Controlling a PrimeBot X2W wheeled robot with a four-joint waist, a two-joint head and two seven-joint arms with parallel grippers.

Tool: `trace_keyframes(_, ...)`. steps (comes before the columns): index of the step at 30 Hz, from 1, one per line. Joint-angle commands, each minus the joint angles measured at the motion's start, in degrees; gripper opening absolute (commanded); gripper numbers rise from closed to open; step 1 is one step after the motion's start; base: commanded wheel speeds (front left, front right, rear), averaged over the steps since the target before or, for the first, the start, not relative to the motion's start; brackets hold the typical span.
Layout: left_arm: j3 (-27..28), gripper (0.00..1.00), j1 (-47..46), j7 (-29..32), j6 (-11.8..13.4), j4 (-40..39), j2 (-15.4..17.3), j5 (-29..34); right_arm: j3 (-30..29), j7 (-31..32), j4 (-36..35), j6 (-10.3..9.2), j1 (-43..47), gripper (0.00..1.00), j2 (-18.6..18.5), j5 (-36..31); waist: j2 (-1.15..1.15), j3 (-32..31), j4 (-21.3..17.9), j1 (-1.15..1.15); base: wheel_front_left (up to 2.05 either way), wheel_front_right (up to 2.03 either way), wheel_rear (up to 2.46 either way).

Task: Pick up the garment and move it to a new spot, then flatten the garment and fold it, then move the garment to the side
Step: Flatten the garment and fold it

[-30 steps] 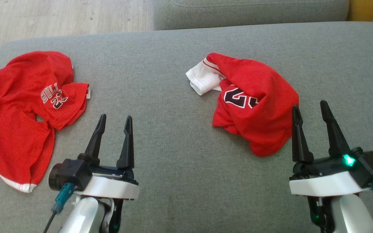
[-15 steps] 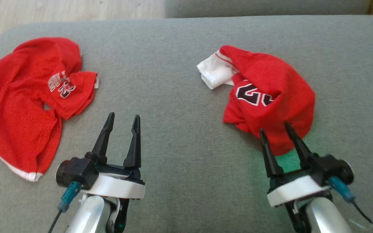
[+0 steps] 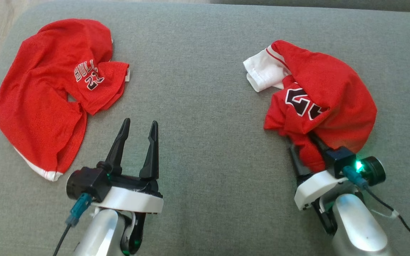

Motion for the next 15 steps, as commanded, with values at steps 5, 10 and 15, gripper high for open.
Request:
trace_keyframes(5, 3.29, 1.00, -1.66, -0.53, -0.42, -0.91, -0.43, 1.27, 0.51, -1.69, -3.17, 0.44, -3.07, 0.00, -0.09, 2.61, 0.00, -0.75, -0.32, -0.01, 0.00, 0.00, 0.00)
trace_keyframes(10, 3.55, 1.00, -1.54, -0.53, -0.68, -0.82, -0.68, 1.68, 1.32, -1.93, -10.19, 0.44, -4.06, 0.00, -0.09, 4.23, 0.00, -1.95, -1.11, -0.01, 0.00, 0.00, 0.00)
trace_keyframes(15, 3.49, 1.00, -1.00, -0.53, -0.90, -0.54, -0.94, 2.07, 2.22, -1.96, -18.94, 0.44, -6.42, 0.00, -0.09, 4.99, 0.00, -3.69, -1.69, -0.01, 0.00, 0.00, 0.00)
